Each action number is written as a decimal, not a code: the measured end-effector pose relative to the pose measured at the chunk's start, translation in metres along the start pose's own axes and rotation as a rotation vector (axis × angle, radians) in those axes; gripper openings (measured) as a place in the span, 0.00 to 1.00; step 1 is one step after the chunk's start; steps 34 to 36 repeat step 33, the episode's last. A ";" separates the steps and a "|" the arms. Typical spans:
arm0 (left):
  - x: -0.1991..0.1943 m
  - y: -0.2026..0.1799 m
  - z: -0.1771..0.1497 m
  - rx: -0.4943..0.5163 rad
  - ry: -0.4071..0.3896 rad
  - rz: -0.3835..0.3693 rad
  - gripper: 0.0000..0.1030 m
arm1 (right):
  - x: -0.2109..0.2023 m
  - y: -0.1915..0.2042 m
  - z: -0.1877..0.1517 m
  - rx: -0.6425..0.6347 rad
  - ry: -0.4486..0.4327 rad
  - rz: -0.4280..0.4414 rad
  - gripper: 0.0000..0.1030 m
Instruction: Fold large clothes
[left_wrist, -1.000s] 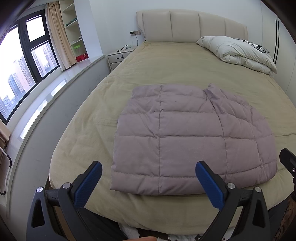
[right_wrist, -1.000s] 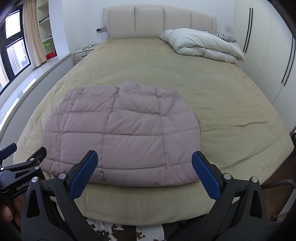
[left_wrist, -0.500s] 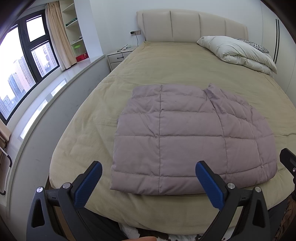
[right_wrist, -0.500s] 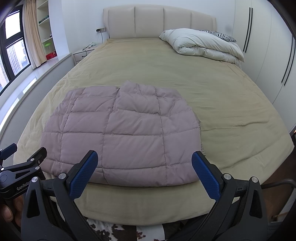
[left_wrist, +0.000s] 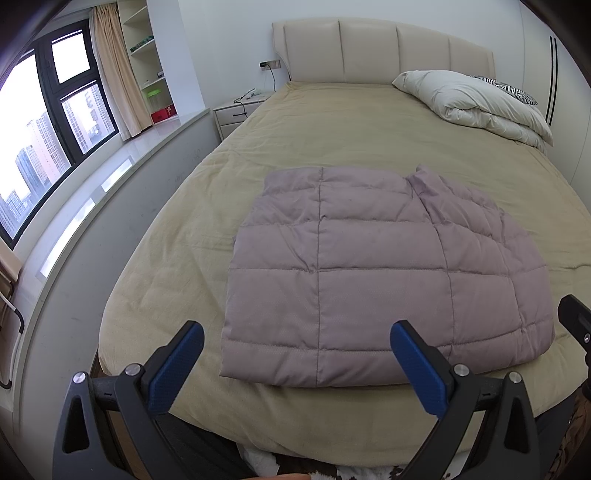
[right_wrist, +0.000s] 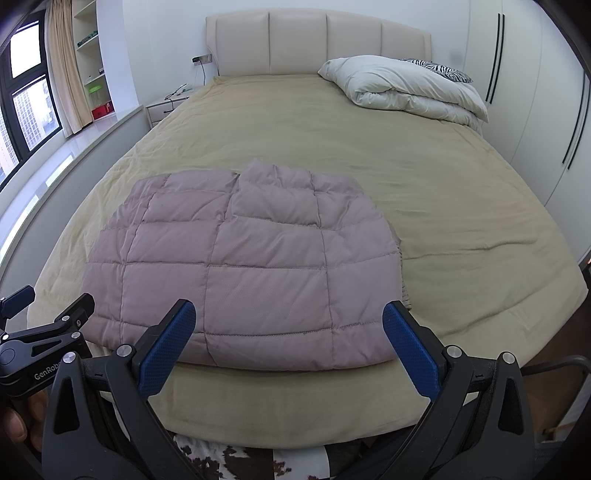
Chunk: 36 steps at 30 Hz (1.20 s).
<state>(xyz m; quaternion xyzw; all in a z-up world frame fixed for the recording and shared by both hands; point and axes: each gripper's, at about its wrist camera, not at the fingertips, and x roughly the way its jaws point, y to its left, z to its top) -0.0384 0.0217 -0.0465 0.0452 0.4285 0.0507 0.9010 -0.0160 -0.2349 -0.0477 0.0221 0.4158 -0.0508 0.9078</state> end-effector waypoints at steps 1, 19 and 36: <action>0.000 0.001 -0.001 0.001 0.000 0.000 1.00 | 0.000 0.000 0.000 0.000 0.001 0.000 1.00; 0.000 0.003 -0.002 0.004 0.003 -0.003 1.00 | 0.002 0.004 -0.001 -0.001 0.008 0.004 1.00; -0.003 0.001 -0.002 0.011 -0.019 -0.014 1.00 | 0.003 0.005 -0.003 -0.001 0.012 0.004 1.00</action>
